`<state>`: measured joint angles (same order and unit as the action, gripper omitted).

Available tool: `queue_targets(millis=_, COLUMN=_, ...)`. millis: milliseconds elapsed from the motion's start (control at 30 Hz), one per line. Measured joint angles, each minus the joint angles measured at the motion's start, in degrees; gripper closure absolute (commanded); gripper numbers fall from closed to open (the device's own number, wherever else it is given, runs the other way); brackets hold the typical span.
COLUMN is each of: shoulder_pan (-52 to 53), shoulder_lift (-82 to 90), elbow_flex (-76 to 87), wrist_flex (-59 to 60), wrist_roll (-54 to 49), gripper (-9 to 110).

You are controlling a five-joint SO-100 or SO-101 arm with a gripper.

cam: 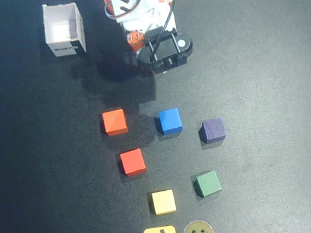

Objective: Put the yellow cube on top of the green cube.

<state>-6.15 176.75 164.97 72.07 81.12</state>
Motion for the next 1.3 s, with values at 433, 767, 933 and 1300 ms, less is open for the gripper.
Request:
queue_targets(millis=433, shoulder_pan=0.0, shoulder_lift=0.0, elbow_flex=0.0, wrist_flex=0.5, wrist_roll=7.8, gripper=96)
queue_targets(millis=767, shoulder_pan=0.1, shoulder_lift=-7.8, elbow_flex=-7.0, wrist_flex=1.1, wrist_roll=11.4, gripper=93)
queue_targets(millis=933, shoulder_pan=0.1, shoulder_lift=-28.2, elbow_flex=-20.0, wrist_flex=-2.4, wrist_roll=11.3, gripper=89)
queue_targets(millis=1300, shoulder_pan=1.8, shoulder_lift=-68.2, elbow_flex=-51.3, wrist_flex=-6.6, wrist_roll=12.0, gripper=82)
